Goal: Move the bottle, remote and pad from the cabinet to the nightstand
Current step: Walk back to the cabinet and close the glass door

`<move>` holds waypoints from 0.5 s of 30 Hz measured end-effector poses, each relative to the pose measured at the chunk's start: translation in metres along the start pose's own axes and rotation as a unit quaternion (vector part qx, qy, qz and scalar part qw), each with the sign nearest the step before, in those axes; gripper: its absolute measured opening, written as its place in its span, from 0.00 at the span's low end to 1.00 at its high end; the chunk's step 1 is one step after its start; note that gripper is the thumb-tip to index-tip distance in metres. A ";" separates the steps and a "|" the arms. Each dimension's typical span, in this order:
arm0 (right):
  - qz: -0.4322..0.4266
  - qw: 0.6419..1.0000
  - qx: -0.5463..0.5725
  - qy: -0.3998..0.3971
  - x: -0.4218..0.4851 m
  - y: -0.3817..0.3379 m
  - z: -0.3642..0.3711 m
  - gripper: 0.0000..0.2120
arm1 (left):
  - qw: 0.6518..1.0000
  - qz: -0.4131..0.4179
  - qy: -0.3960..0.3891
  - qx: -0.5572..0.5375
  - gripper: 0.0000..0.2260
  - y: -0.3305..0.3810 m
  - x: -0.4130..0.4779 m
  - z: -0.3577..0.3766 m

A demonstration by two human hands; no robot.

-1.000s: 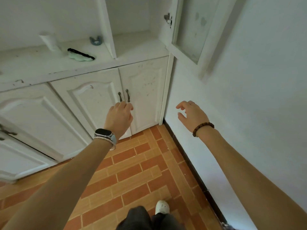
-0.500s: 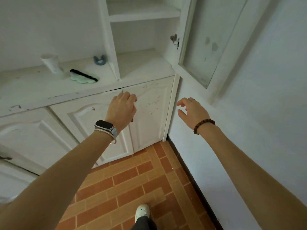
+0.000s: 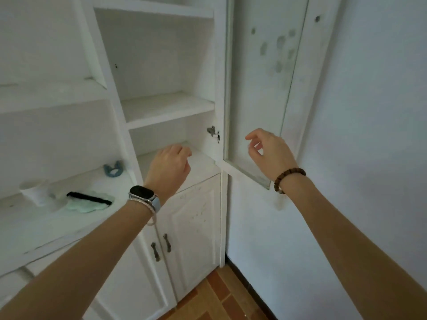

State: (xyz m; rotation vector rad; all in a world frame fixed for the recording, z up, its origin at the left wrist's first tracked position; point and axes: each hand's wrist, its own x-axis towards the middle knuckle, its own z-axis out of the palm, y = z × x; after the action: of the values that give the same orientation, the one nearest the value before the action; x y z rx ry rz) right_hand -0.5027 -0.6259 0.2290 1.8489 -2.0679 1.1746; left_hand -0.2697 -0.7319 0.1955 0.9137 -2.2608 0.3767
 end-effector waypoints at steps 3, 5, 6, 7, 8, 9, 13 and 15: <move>0.009 0.997 0.043 0.057 0.018 0.005 -0.030 0.09 | 0.999 0.042 0.029 -0.018 0.08 0.018 0.037 -0.001; 0.013 0.994 0.058 0.090 0.029 0.008 -0.052 0.09 | 0.996 0.071 0.044 -0.023 0.08 0.036 0.061 -0.002; 0.014 0.992 0.062 0.105 0.034 0.010 -0.064 0.08 | 0.995 0.085 0.051 -0.026 0.08 0.045 0.073 -0.002; 0.014 0.991 0.063 0.117 0.039 0.012 -0.075 0.08 | 0.993 0.098 0.059 -0.031 0.07 0.054 0.086 -0.003; 0.013 0.990 0.063 0.127 0.044 0.014 -0.087 0.08 | 0.991 0.112 0.068 -0.038 0.07 0.064 0.098 -0.003; 0.013 0.988 0.064 0.137 0.050 0.017 -0.099 0.08 | 0.988 0.126 0.079 -0.044 0.07 0.074 0.111 -0.004; -0.004 0.982 0.063 0.178 0.070 0.027 -0.143 0.08 | 0.972 0.186 0.121 -0.074 0.07 0.111 0.156 -0.008; -0.003 0.978 0.063 0.200 0.083 0.034 -0.162 0.09 | 0.962 0.219 0.141 -0.087 0.08 0.129 0.174 -0.009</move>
State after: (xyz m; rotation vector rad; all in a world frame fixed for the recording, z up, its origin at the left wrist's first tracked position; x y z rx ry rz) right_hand -0.6154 -0.5942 0.3719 1.5035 -1.7982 1.5575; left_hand -0.4494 -0.7243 0.3169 0.2437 -2.1717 0.4598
